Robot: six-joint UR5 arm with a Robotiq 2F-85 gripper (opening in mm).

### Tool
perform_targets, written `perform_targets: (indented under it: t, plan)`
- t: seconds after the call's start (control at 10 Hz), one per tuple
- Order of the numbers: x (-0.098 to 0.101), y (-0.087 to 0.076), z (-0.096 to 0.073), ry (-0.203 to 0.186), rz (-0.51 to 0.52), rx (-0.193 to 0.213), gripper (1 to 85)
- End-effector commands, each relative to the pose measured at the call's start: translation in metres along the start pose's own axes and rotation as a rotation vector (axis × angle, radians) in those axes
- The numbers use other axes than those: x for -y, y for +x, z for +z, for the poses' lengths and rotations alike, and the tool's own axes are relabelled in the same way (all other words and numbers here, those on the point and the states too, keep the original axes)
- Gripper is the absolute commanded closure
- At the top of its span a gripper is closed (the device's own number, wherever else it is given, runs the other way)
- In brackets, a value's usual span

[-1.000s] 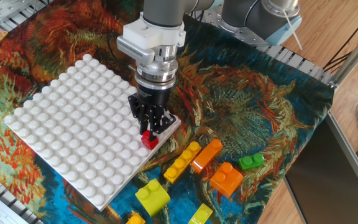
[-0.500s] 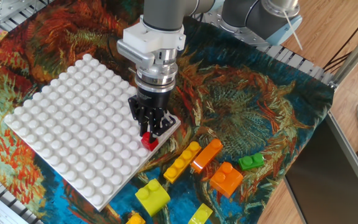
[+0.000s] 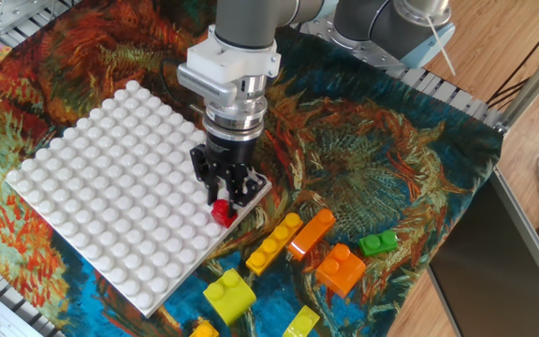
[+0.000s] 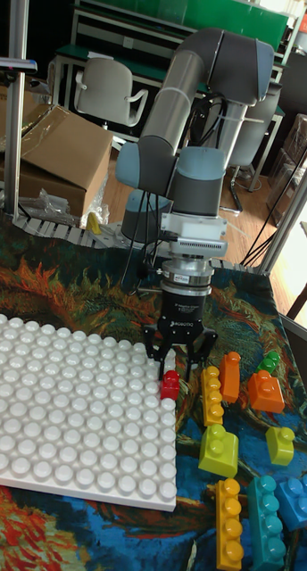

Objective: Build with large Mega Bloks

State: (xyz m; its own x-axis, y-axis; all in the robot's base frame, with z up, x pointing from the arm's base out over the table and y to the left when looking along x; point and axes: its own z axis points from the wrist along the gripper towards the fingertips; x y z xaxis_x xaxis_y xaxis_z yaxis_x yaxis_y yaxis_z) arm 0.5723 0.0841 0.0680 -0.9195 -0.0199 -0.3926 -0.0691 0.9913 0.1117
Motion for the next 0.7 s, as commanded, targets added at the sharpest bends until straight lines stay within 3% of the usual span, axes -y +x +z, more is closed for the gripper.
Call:
perform_targets:
  t: [0.0, 0.3, 0.6]
  plan:
    - [-0.003, -0.003, -0.001, -0.023, -0.024, 0.008, 29.0]
    - [0.002, 0.001, -0.017, -0.026, -0.050, -0.017, 29.7]
    - [0.009, 0.009, -0.032, 0.012, -0.117, -0.042, 33.3]
